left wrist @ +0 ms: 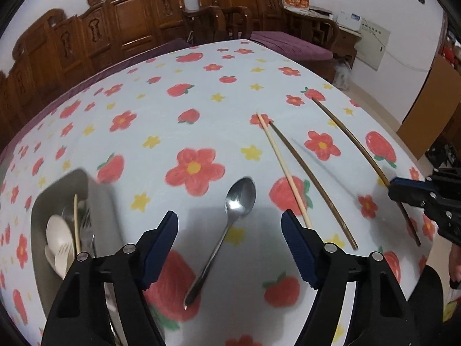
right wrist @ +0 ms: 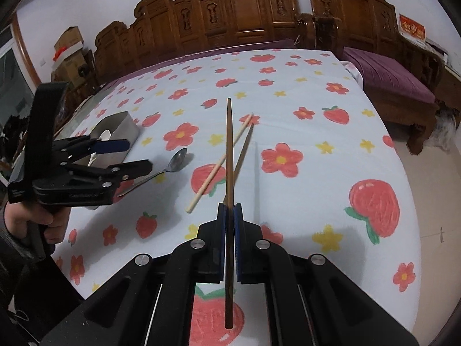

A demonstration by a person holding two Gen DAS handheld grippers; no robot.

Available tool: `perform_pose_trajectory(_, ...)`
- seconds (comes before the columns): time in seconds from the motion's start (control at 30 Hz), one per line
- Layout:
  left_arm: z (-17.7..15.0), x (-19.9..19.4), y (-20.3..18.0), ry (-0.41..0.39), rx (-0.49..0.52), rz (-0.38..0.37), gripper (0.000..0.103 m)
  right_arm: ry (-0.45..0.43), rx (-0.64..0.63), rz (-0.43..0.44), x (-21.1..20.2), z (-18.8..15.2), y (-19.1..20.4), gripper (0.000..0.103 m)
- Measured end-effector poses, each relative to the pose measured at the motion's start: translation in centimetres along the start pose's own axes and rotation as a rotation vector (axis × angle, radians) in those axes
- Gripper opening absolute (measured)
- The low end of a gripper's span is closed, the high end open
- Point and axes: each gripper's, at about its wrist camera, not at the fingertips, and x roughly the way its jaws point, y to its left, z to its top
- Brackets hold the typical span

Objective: Organize utensils
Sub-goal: 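Grasp the steel spoon with the left tool while the right tool holds the dark chopstick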

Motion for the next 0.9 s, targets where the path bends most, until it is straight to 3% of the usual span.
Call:
perform_pose_trajectory(0.23, 1.4, 3.5, -0.8, 0.056, 0.032, 0.030, 0.063, 0.009, 0.017, 0.001, 0.4, -0.3, -0.6, 0.006)
perform_pose_trajectory(0.3, 1.5, 4.5, -0.7, 0.082, 0.033, 0.036, 0.057, 0.010, 0.019, 0.001, 0.3, -0.4, -0.7, 0.006)
perform_pose_trajectory(0.53, 1.6, 6.0, -0.2, 0.111, 0.007, 0.013, 0.046, 0.009, 0.013, 0.012, 0.3, -0.5, -0.6, 0.007)
perform_pose_trajectory(0.63, 1.7, 6.0, -0.2, 0.112, 0.000, -0.008, 0.028, 0.011, 0.004, 0.010, 0.3, -0.5, -0.4, 0.007)
perform_pose_trajectory(0.73, 1.6, 5.9, -0.7, 0.117, 0.019, -0.011, 0.027, 0.011, 0.002, 0.010, 0.3, -0.5, -0.2, 0.007)
perform_pose_trajectory(0.9, 0.9, 3.0, -0.4, 0.052, 0.007, 0.009, 0.027, 0.003, -0.009, 0.011, 0.1, -0.3, 0.7, 0.007)
